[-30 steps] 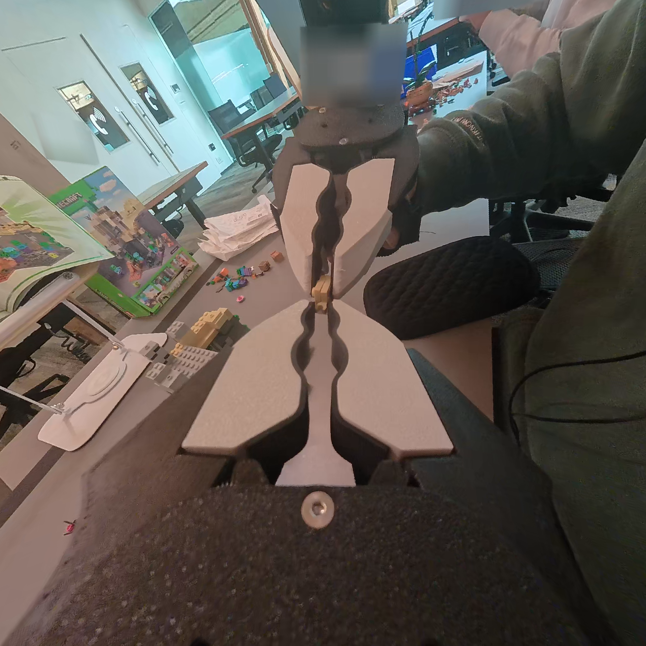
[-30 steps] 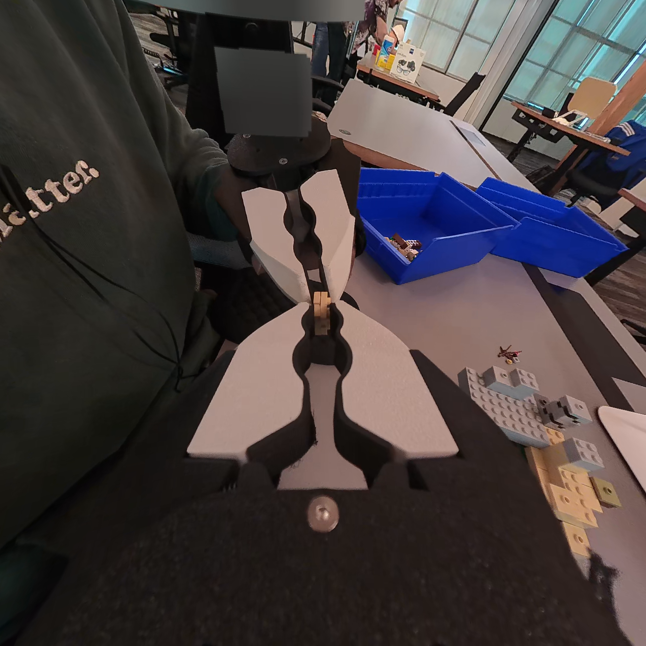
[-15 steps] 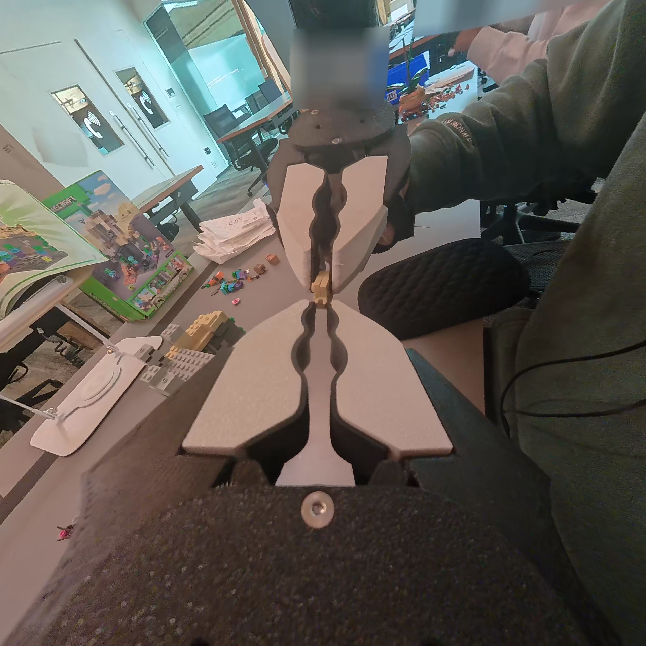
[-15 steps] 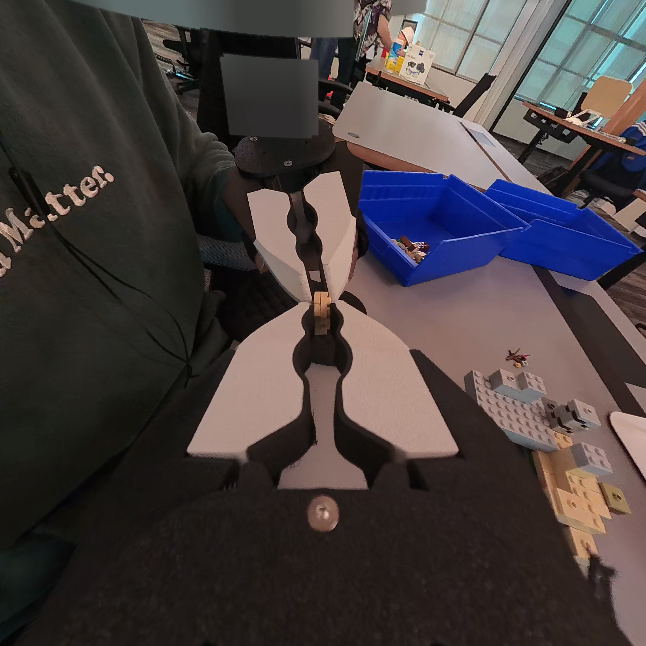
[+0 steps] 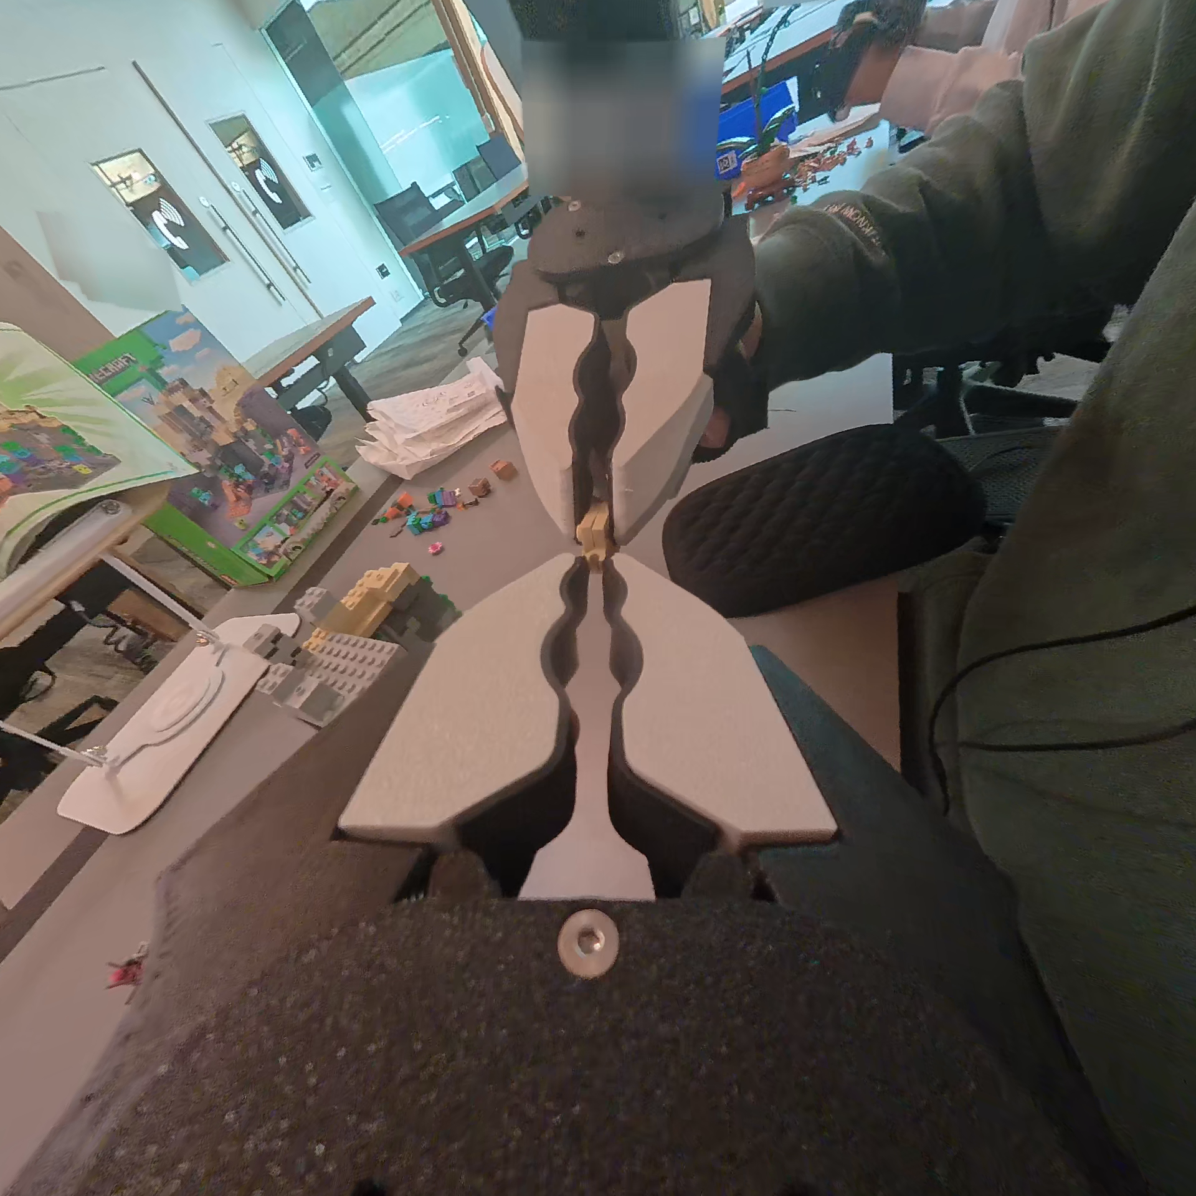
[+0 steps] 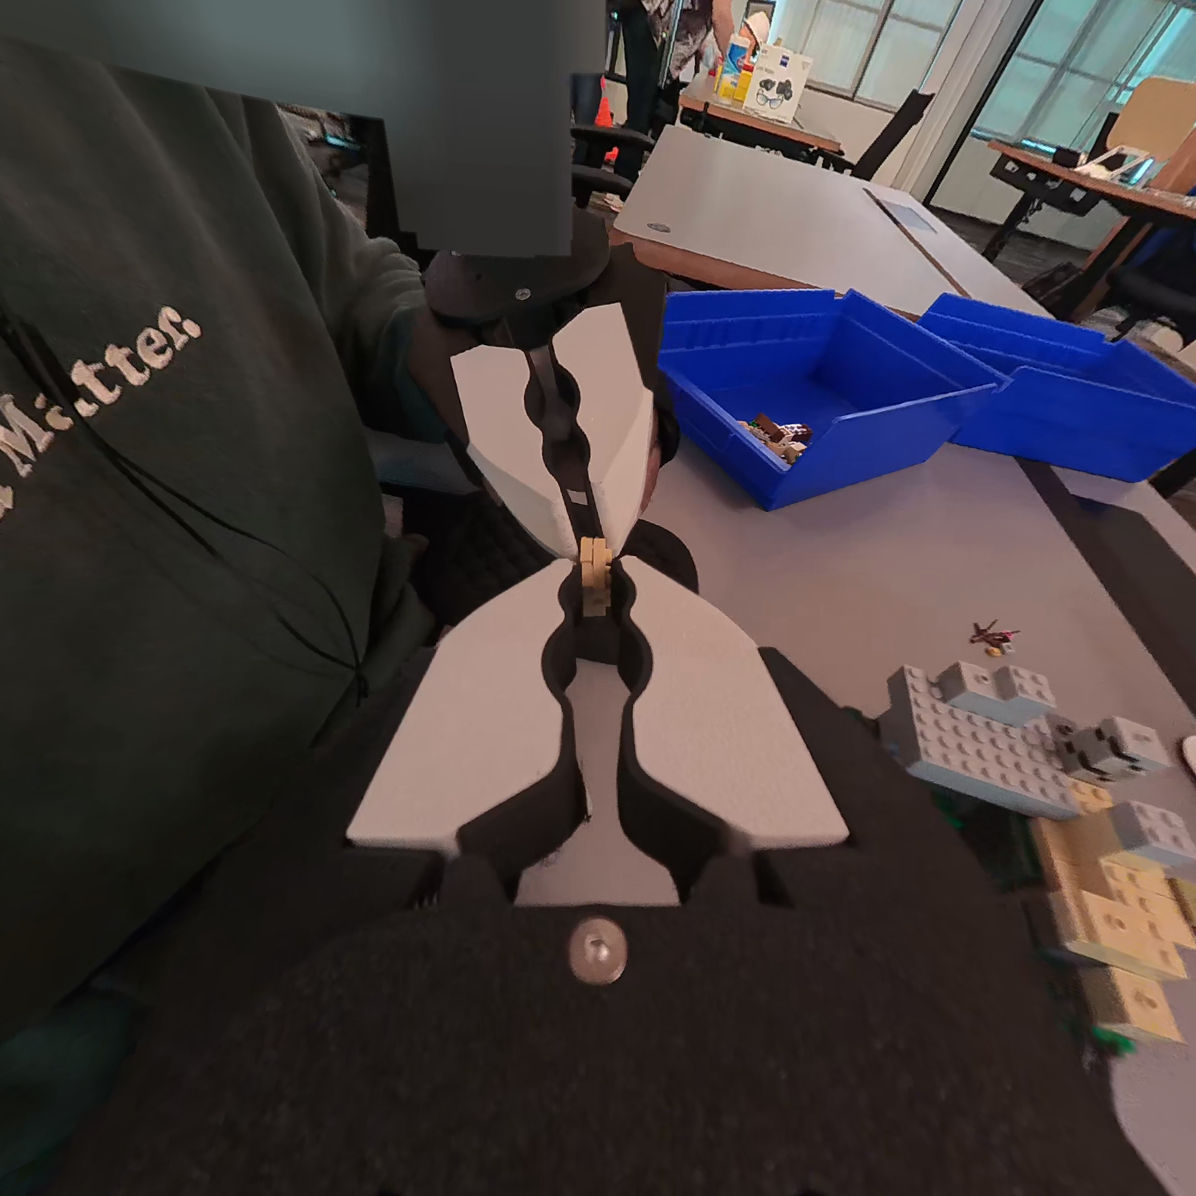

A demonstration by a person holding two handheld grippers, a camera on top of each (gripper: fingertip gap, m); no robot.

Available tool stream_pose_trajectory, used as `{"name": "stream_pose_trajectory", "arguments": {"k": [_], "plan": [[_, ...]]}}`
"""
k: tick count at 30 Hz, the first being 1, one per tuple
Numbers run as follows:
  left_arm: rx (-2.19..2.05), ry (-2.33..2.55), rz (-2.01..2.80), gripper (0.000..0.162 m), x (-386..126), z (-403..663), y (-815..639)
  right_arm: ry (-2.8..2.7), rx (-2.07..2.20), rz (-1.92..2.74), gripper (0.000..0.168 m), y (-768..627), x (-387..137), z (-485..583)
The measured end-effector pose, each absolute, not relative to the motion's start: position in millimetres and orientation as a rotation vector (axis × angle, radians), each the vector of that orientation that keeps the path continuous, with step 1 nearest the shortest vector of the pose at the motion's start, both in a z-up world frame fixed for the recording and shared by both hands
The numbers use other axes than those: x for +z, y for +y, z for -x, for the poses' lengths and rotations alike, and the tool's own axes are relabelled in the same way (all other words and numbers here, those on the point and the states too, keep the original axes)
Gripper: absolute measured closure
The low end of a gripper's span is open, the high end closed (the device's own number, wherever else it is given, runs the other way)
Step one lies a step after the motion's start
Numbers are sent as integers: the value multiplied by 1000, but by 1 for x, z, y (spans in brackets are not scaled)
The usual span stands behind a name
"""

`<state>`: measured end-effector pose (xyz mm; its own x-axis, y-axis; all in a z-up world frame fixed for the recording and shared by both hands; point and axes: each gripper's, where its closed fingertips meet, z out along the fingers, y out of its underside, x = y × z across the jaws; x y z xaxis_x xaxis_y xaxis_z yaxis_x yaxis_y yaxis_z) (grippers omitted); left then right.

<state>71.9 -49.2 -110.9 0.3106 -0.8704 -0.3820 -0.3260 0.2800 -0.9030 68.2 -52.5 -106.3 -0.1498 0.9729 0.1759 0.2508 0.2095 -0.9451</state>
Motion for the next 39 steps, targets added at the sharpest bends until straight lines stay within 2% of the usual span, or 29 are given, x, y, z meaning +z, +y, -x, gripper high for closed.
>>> {"name": "stream_pose_trajectory", "arguments": {"k": [5,25,33,39], "plan": [[-656,1240,1320,157,-111,-74,-50,-1588,1019,1177,160,-53,-105,-70],[-635,1259,1300,158,-110,-72,-52,-1664,950,1230,161,-51,-110,-70],[-396,1413,1146,162,-121,-65,-56,-1445,1466,1510,162,-59,-125,-65],[-393,1473,1177,162,-142,-60,-51,-1371,1522,1617,162,-54,-145,-60]]}}
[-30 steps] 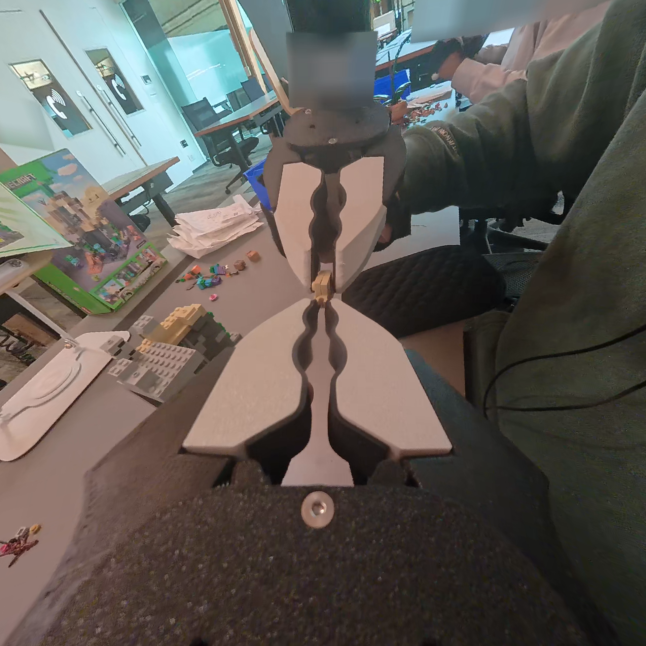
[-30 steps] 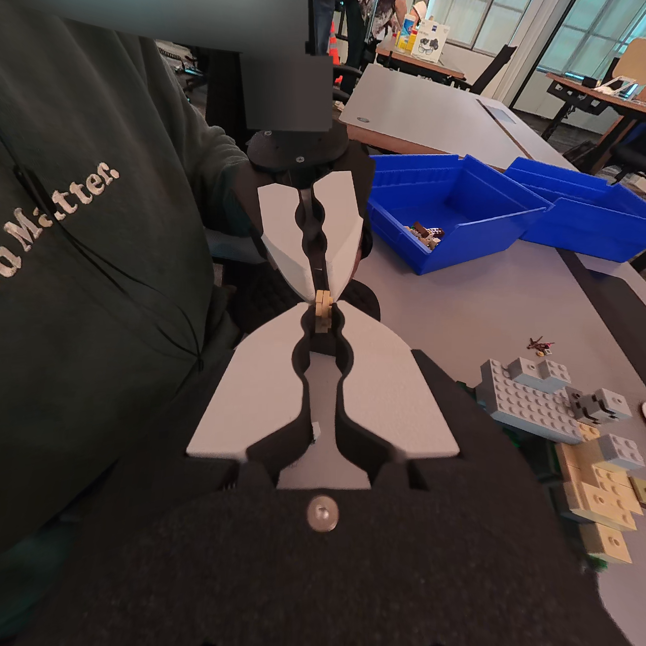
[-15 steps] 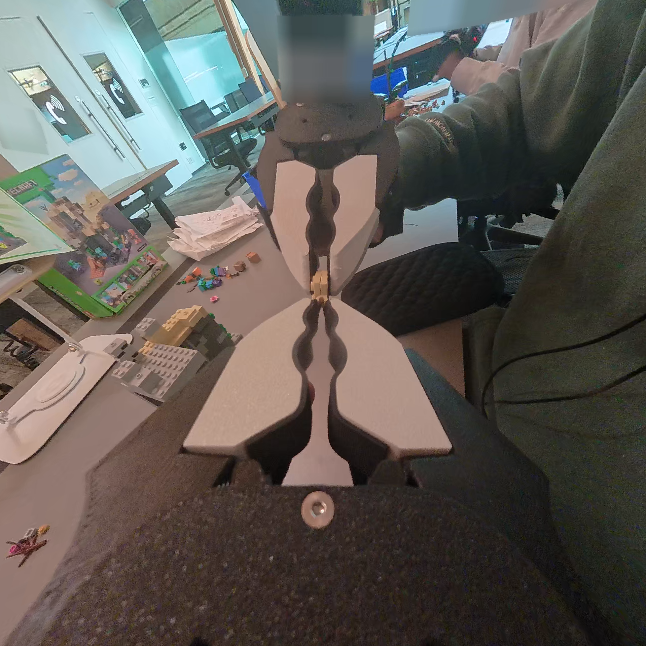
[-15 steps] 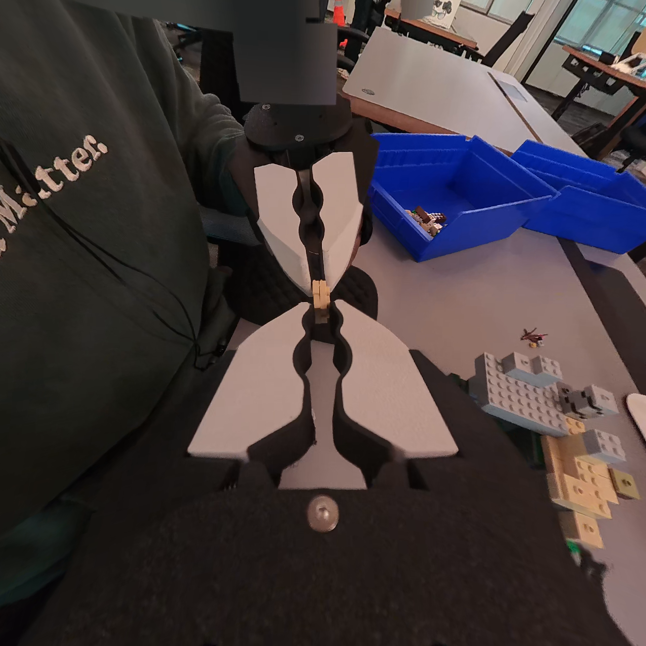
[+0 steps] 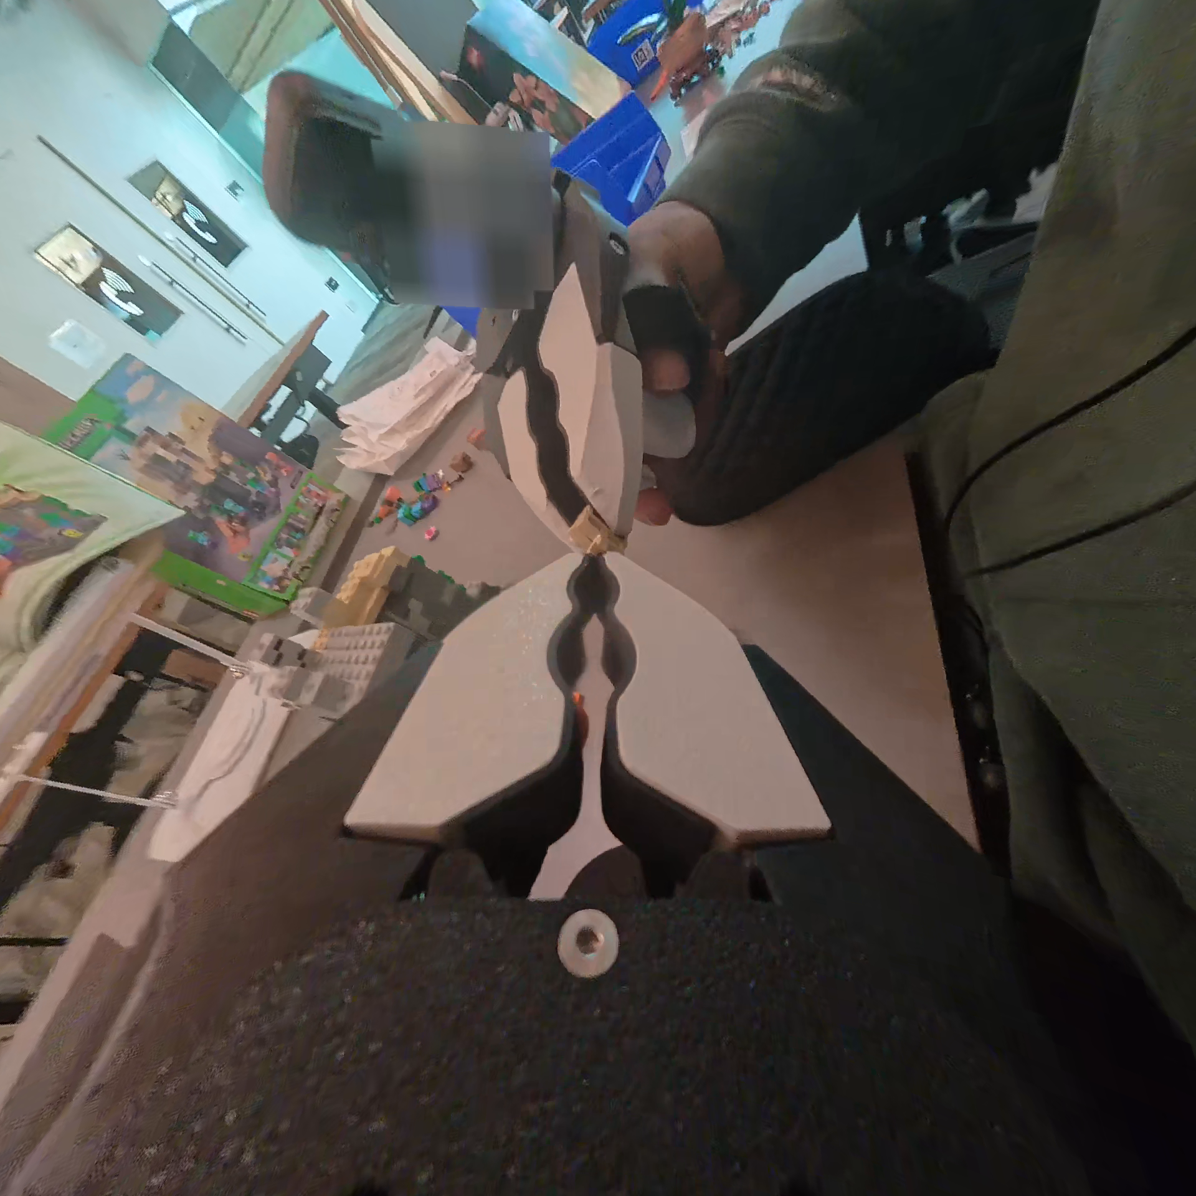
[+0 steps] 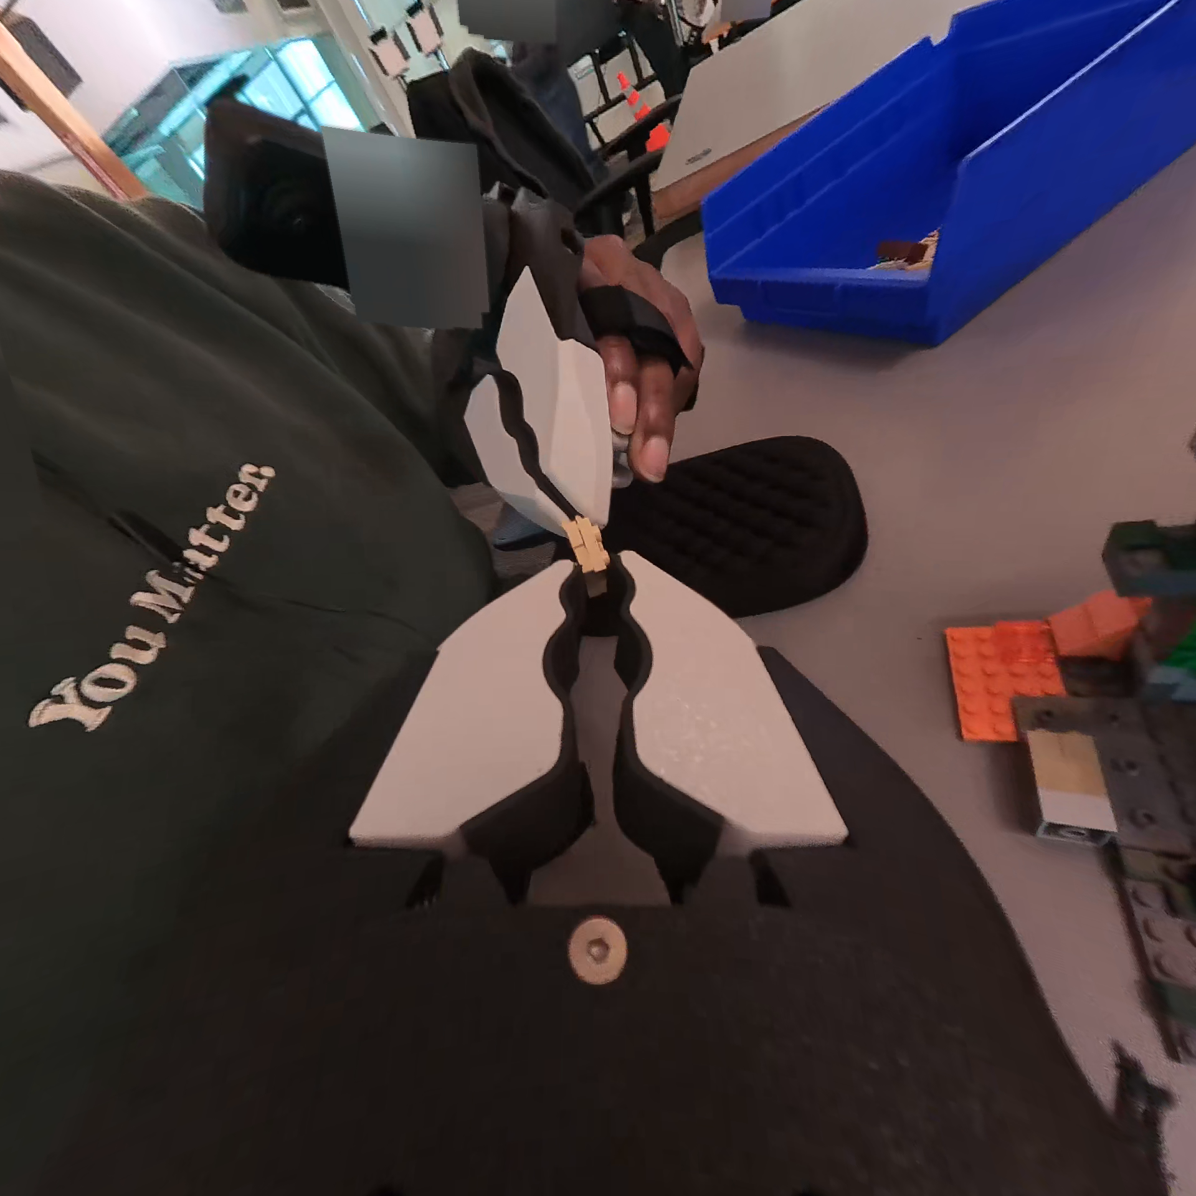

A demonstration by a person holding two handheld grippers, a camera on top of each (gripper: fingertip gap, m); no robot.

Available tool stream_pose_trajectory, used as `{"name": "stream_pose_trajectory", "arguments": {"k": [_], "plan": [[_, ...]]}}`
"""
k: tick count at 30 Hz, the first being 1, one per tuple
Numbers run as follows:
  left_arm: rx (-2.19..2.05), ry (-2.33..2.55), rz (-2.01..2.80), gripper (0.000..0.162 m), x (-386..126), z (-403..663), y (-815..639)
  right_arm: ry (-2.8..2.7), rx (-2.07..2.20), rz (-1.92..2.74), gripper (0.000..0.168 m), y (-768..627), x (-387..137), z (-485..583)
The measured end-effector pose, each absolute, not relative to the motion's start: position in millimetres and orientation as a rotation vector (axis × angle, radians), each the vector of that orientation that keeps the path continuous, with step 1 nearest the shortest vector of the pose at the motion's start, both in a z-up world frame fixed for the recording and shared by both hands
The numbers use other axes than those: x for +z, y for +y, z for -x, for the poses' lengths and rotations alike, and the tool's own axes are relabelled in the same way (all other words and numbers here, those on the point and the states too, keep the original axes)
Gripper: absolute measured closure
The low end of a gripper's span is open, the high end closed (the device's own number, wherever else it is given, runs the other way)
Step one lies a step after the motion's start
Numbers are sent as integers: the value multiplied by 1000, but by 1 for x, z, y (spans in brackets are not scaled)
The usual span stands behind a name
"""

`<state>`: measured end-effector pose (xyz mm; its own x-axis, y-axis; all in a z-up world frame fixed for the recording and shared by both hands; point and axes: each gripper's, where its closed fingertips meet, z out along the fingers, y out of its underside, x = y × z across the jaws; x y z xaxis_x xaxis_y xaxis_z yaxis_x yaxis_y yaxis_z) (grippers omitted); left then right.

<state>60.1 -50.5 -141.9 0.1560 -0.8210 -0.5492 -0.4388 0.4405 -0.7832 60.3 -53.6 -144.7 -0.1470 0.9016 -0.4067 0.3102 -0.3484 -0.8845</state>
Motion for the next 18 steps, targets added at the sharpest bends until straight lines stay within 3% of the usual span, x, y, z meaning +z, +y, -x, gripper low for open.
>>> {"name": "stream_pose_trajectory", "arguments": {"k": [7,12,18], "plan": [[-753,1330,1343,161,-142,-61,-50,-1471,1295,1553,161,-51,-144,-60],[-859,1274,1398,150,-143,-60,-50,-1496,1258,1541,161,-51,-145,-61],[-891,1244,1414,155,-139,-61,-50,-1490,1231,1538,161,-48,-146,-61]]}}
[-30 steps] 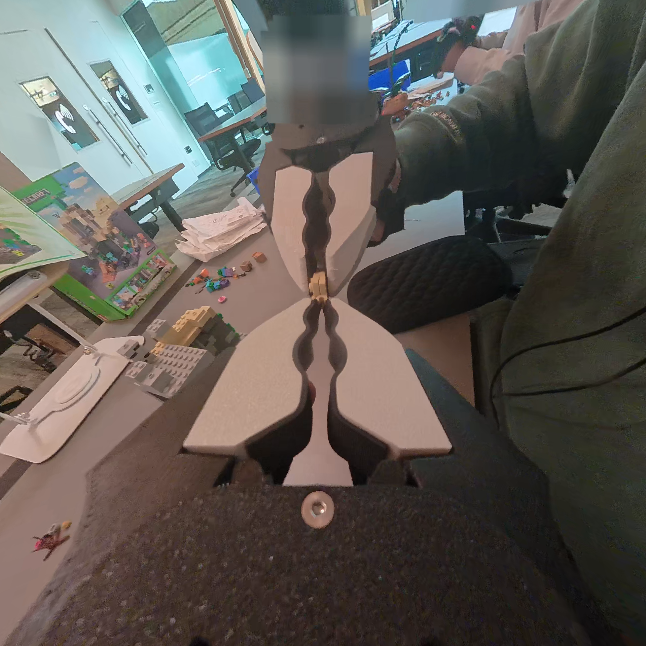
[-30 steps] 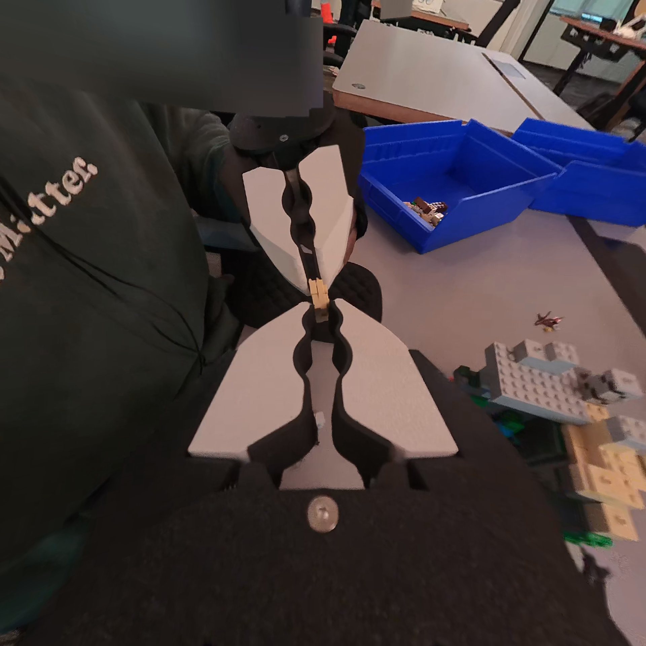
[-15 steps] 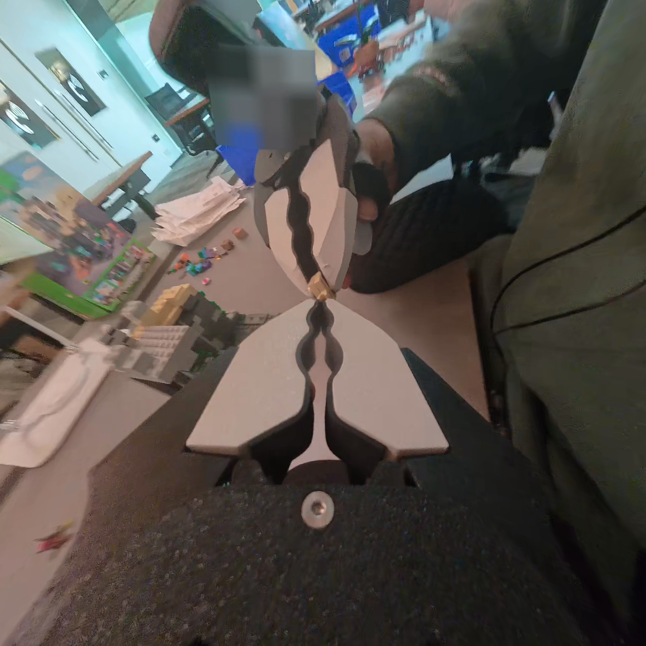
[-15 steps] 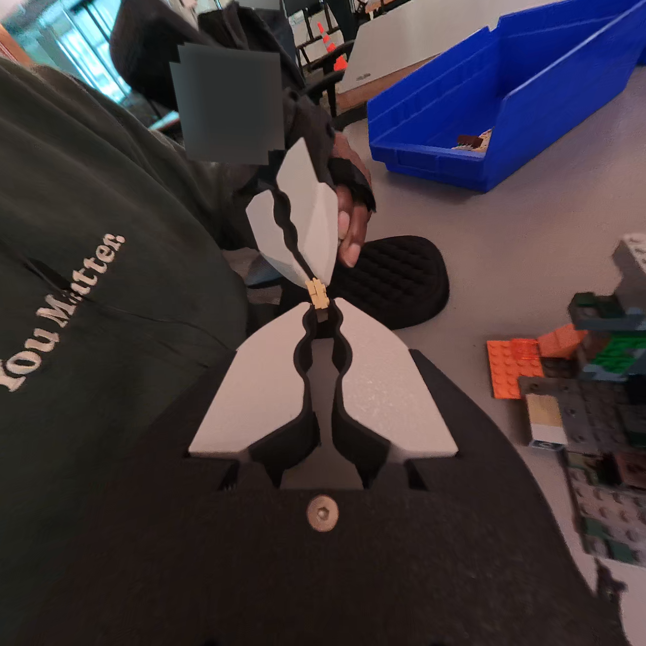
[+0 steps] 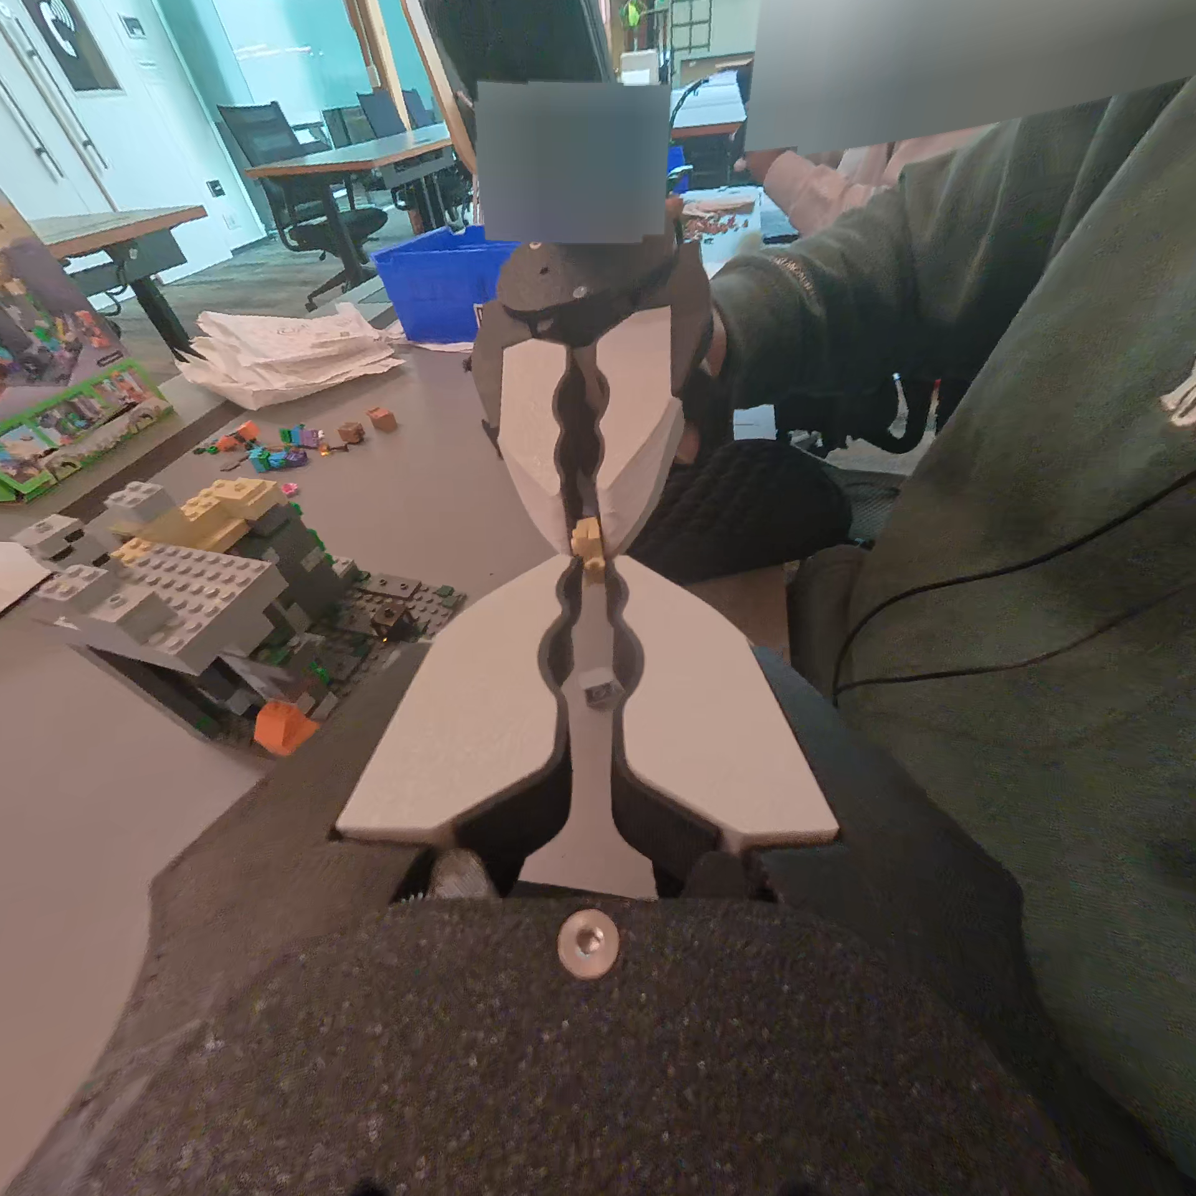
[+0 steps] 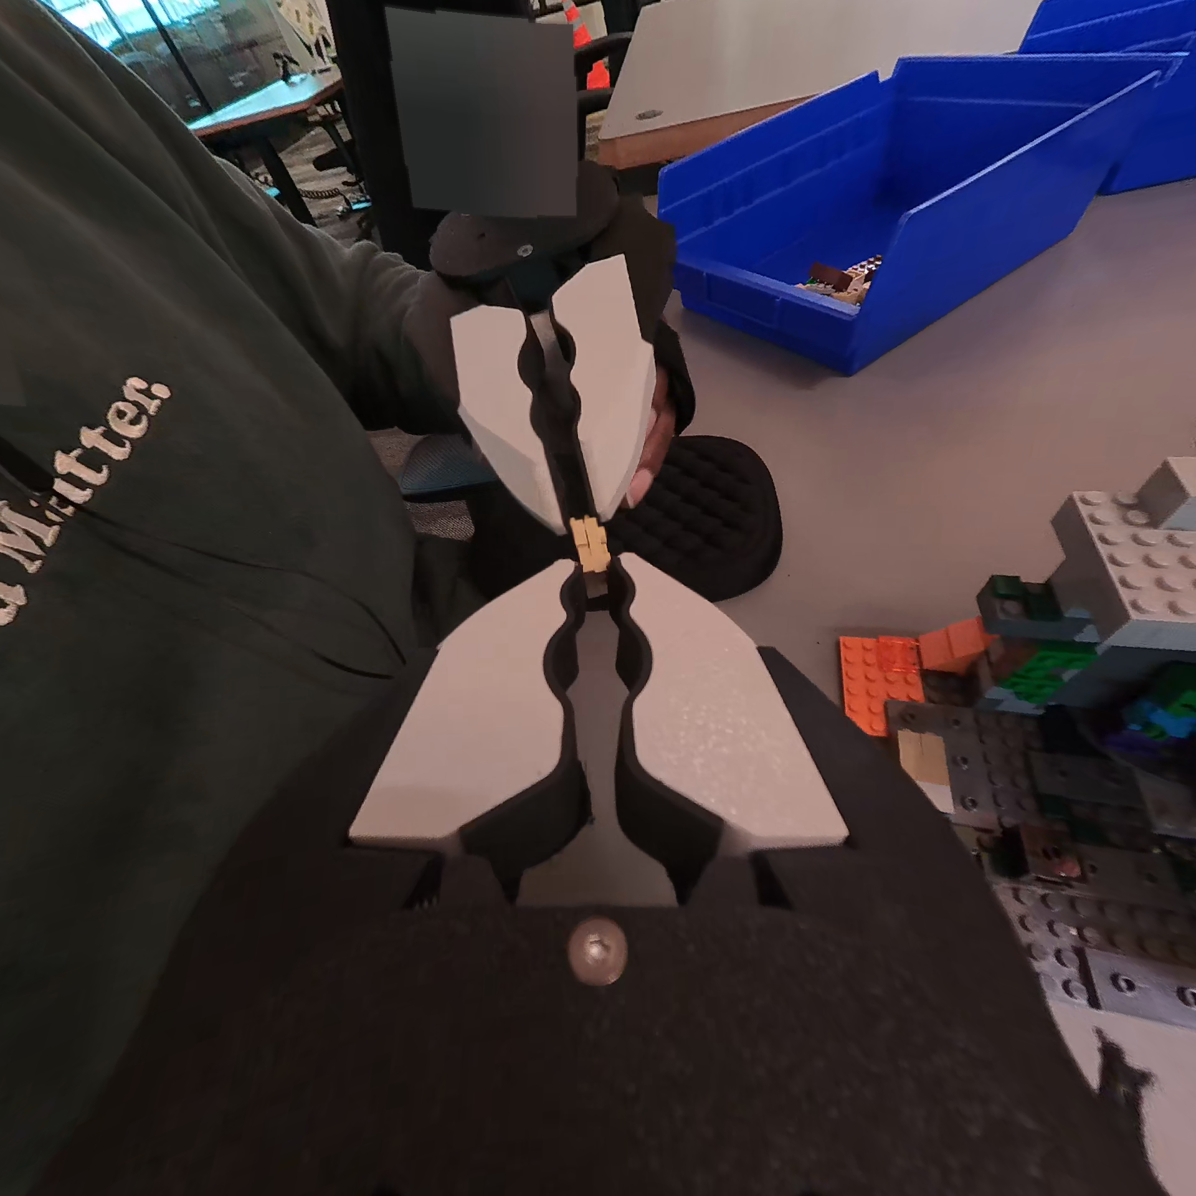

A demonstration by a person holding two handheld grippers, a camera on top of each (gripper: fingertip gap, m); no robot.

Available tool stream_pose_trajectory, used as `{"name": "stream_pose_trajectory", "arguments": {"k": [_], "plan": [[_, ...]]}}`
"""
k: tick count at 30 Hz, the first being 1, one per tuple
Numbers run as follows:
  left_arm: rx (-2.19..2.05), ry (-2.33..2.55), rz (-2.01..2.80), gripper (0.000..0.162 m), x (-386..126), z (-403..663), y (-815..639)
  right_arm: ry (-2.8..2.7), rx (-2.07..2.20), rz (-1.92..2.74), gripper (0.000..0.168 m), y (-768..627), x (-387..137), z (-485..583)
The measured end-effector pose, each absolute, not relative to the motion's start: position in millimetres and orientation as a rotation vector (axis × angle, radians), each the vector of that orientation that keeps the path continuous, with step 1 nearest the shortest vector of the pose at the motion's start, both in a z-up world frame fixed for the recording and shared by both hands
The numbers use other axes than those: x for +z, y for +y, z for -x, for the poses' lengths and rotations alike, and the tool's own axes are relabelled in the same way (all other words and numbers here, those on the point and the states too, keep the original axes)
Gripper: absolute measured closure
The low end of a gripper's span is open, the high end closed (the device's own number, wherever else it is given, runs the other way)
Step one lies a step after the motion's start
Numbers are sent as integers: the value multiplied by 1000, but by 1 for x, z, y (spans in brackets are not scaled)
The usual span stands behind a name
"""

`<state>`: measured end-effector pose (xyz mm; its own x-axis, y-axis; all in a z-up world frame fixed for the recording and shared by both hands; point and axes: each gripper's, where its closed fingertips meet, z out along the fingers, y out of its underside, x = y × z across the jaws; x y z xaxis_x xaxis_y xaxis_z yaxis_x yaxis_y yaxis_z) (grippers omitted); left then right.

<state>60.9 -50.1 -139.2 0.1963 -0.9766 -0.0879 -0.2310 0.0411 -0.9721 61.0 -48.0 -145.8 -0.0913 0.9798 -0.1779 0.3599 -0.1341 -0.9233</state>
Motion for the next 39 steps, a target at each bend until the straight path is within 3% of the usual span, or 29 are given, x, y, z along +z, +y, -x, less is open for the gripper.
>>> {"name": "stream_pose_trajectory", "arguments": {"k": [17,28,37,39], "plan": [[-817,1212,1433,157,-136,-59,-46,-1475,1128,1532,161,-44,-138,-57],[-506,1432,1285,158,-155,-53,-46,-1275,1431,1753,164,-44,-161,-49],[-810,1495,1241,162,-158,-67,-68,-1239,1366,1681,168,-31,-162,-49],[-696,1575,1197,161,-171,-80,-72,-1310,1331,1595,168,-33,-155,-46]]}}
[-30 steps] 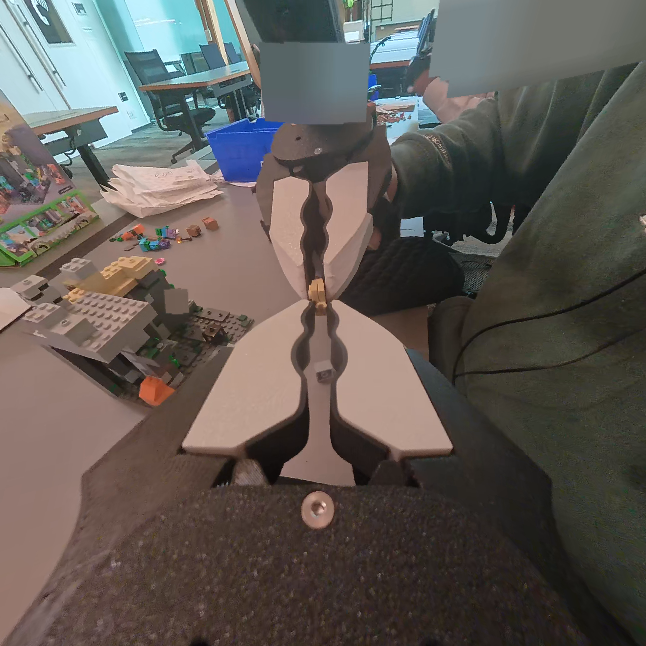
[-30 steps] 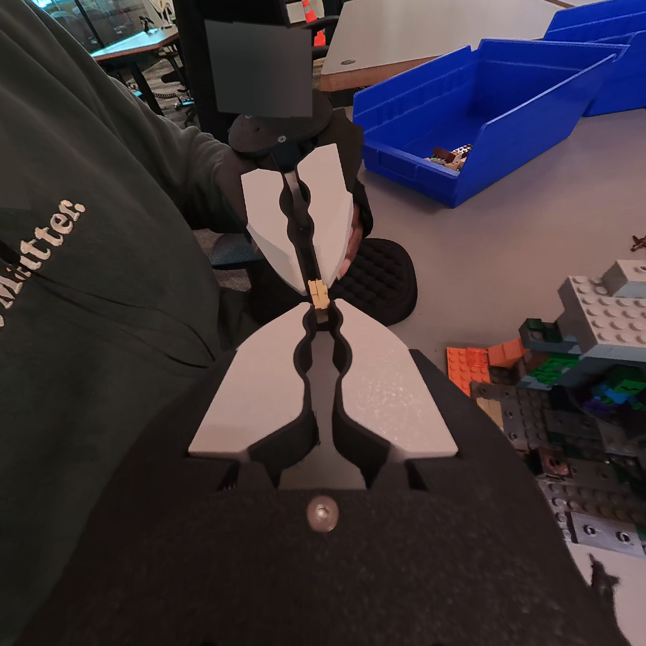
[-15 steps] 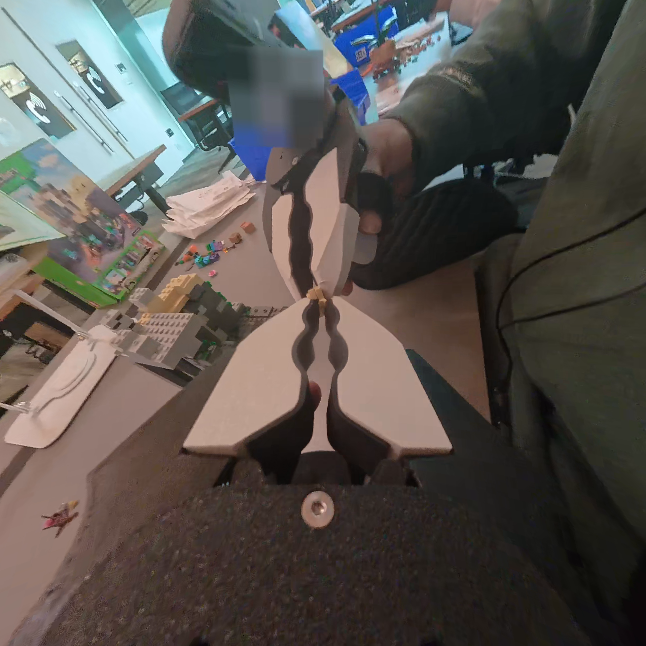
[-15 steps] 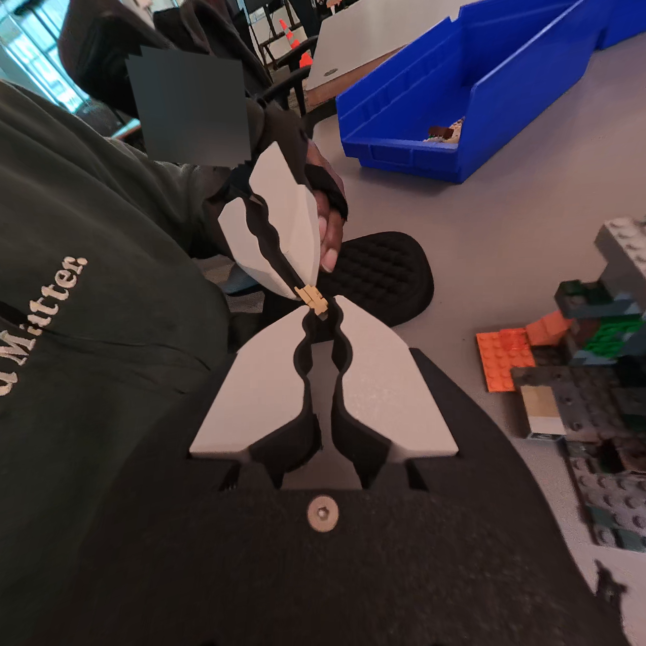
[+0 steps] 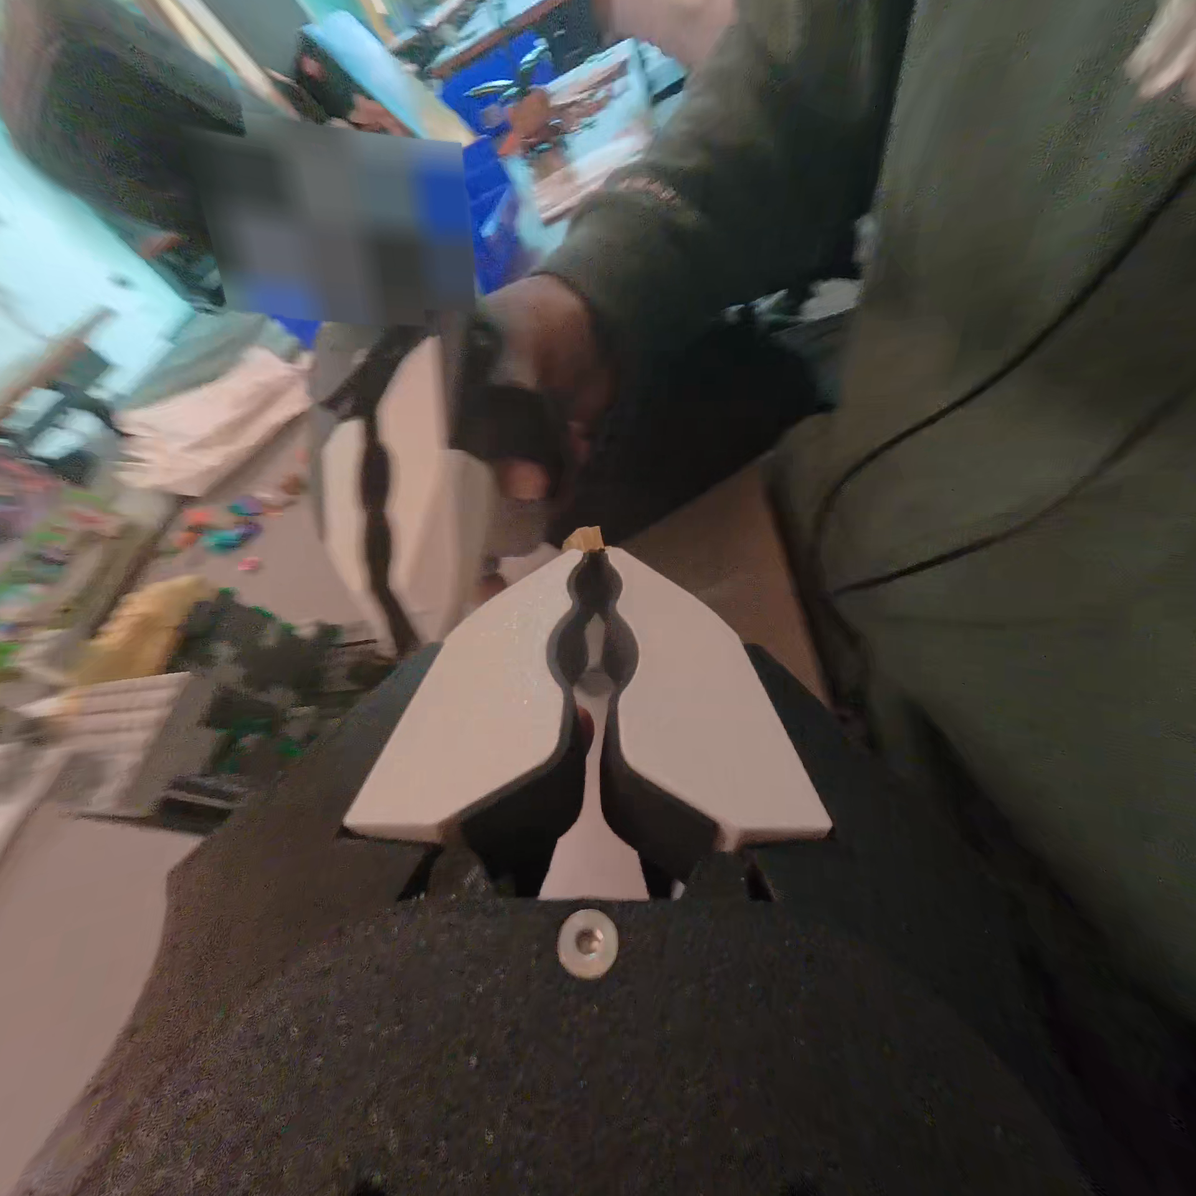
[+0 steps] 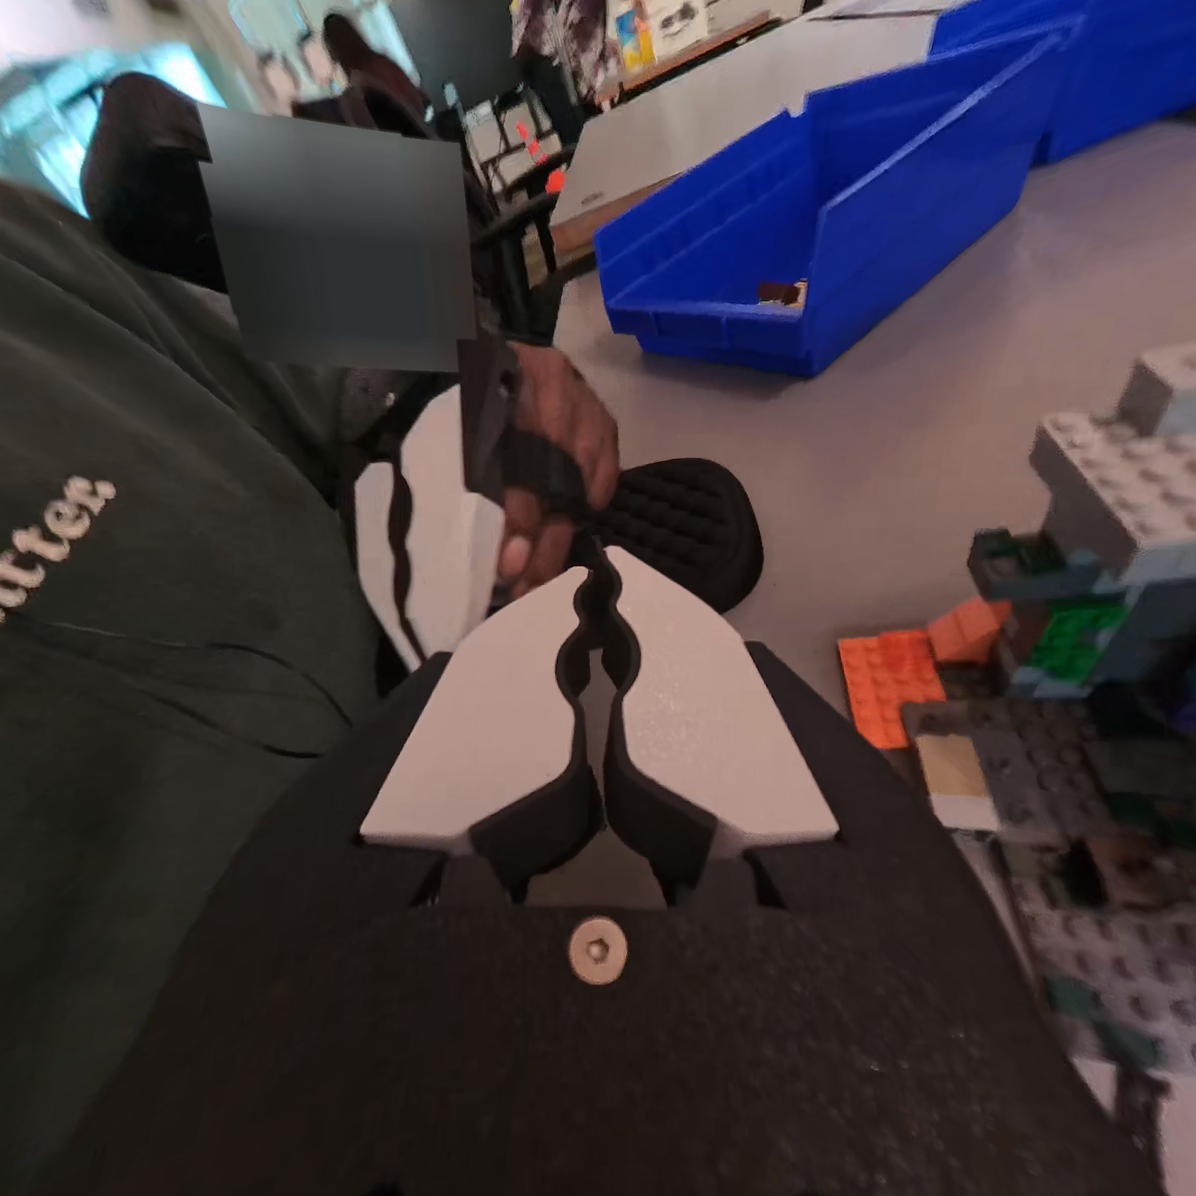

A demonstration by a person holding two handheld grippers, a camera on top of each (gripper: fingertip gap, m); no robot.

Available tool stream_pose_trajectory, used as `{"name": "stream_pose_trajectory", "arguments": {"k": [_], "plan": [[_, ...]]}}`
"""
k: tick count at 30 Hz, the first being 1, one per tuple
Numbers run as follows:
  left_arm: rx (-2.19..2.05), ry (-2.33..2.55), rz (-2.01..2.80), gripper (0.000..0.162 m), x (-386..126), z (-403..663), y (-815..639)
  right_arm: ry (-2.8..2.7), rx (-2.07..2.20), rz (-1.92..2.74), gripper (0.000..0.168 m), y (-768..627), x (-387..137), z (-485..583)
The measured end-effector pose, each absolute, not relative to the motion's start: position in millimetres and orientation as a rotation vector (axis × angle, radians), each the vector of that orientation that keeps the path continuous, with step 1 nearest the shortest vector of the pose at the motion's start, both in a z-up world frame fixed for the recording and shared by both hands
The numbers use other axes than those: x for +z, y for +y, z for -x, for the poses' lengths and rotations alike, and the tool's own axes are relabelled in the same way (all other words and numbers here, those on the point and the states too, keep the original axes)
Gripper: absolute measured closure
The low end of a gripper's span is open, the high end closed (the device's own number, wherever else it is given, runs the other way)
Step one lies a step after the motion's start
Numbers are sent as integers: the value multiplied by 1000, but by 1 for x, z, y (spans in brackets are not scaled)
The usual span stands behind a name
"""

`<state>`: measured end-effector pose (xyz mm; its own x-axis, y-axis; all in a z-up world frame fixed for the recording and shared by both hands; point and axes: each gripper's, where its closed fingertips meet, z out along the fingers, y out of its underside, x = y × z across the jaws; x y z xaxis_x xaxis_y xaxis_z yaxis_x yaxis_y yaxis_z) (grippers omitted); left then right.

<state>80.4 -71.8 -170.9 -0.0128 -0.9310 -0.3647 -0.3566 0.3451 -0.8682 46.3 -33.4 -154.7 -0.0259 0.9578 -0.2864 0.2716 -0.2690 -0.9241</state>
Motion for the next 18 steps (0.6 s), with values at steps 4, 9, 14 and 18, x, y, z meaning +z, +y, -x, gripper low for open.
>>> {"name": "stream_pose_trajectory", "arguments": {"k": [4,9,14,18], "plan": [[-711,1451,1248,162,-150,-60,-45,-1296,1254,1615,168,-22,-154,-61],[-764,1407,1264,162,-150,-57,-42,-1382,1252,1498,168,-26,-146,-71],[-865,1389,1233,162,-145,-55,-48,-1615,1071,1341,142,-42,-153,-73],[-976,1364,1187,162,-138,-55,-56,-1738,981,1254,140,-53,-153,-65]]}}
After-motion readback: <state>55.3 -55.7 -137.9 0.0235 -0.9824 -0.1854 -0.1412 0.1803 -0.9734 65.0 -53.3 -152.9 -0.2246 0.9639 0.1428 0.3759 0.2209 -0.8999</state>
